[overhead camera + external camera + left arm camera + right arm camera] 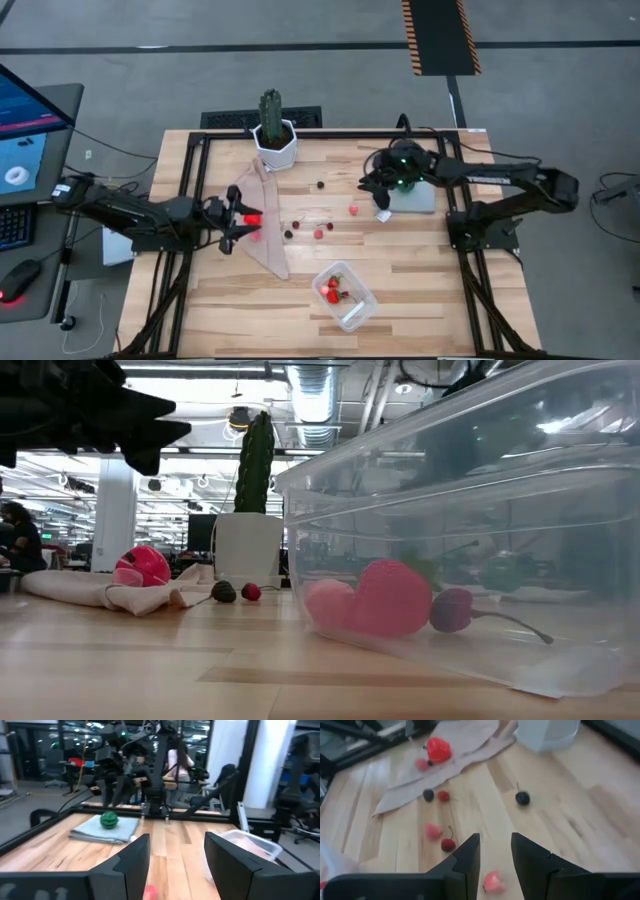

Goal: Pick and placing Produce into tupperware
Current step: Put the top peach into the transparent bin

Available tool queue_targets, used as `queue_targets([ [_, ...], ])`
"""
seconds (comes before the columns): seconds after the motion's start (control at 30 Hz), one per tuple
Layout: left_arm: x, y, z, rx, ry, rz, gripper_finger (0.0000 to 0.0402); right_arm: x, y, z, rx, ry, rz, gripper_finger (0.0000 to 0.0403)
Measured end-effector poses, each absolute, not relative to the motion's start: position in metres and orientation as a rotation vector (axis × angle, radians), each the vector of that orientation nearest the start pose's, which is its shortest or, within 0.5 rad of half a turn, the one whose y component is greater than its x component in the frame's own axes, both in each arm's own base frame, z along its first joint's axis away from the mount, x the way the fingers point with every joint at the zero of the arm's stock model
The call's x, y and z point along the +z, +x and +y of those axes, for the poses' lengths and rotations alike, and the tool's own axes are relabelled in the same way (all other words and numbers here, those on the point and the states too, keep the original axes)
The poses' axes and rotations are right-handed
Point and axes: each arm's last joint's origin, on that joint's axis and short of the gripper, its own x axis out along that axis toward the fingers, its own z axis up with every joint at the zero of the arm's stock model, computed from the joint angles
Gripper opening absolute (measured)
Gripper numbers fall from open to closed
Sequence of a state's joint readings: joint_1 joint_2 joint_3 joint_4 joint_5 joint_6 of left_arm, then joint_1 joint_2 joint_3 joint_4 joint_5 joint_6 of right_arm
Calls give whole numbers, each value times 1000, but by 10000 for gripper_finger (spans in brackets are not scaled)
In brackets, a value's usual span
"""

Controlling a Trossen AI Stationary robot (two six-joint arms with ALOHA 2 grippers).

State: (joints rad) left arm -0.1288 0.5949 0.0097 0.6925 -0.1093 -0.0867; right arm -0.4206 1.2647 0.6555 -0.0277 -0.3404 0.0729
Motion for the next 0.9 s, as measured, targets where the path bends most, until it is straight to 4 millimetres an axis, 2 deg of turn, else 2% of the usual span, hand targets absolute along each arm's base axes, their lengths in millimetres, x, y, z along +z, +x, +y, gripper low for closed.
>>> queue_targets([
  [0.27, 176, 134, -12, -2, -70, -104, 178, 185, 247, -95, -68, 321, 762, 133],
  [0.43, 175, 134, -12, 1, -60, -99, 178, 175, 259, -81, -5, 314, 851, 146],
  [0.57, 175, 134, -12, 1, -58, -97, 178, 176, 272, -75, 11, 335, 888, 176],
  [0.77, 174, 134, -12, 5, -56, -83, 178, 174, 283, -73, -5, 290, 955, 252],
  [0.9, 173, 134, -12, 5, -55, -80, 178, 168, 285, -75, -3, 261, 992, 270],
])
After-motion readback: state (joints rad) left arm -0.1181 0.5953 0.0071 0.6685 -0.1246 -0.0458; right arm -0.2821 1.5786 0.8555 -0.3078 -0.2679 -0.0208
